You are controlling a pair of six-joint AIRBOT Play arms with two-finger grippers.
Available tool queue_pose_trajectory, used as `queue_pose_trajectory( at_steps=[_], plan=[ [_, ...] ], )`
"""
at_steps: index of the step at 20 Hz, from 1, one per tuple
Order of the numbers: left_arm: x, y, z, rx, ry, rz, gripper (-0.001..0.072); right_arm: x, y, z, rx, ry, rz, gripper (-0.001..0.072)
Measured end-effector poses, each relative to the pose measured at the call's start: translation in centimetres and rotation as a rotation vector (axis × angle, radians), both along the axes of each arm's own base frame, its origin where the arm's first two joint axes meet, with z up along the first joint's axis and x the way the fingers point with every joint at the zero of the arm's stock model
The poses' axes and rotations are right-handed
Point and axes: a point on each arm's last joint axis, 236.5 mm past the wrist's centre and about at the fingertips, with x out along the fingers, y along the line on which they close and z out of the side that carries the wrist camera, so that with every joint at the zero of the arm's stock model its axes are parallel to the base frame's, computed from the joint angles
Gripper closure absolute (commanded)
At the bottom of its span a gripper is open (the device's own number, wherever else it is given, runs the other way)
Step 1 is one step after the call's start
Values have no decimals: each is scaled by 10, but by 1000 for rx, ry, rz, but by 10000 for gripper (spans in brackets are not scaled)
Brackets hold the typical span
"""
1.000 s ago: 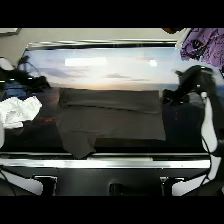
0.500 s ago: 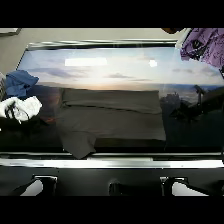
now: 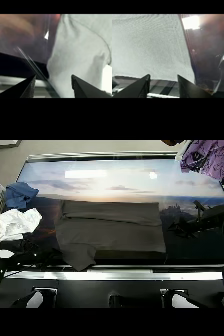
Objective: Fold the clothes and pants, and hang the long-sleeved shirts on hangers.
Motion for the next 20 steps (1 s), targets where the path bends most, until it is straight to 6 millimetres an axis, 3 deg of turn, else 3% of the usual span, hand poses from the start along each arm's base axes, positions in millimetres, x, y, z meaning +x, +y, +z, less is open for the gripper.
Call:
queue_pose_trajectory(
  at_steps=[6,8,9,10,11,12,20],
  plan=[
    [3,-8,-11,-47,1,2,208,3,0,0,0,-14,-9,306],
    [4,-14,-14,-72,7,-4,278,4,-1,0,-1,-16,-11,305],
    [4,-17,-16,-83,15,-11,280,5,-1,0,-3,-20,-13,305],
    [3,-22,-18,-95,23,-22,400,5,-1,0,-4,-20,-14,305],
    [2,-26,-21,-100,34,-34,602,5,-3,-2,-11,-20,-15,305],
    [-1,-28,-25,-98,47,-49,684,3,-4,-5,-20,-14,-15,305],
    [-4,-39,-28,-127,73,-71,686,-49,-2,-58,-41,150,4,267]
  ],
)
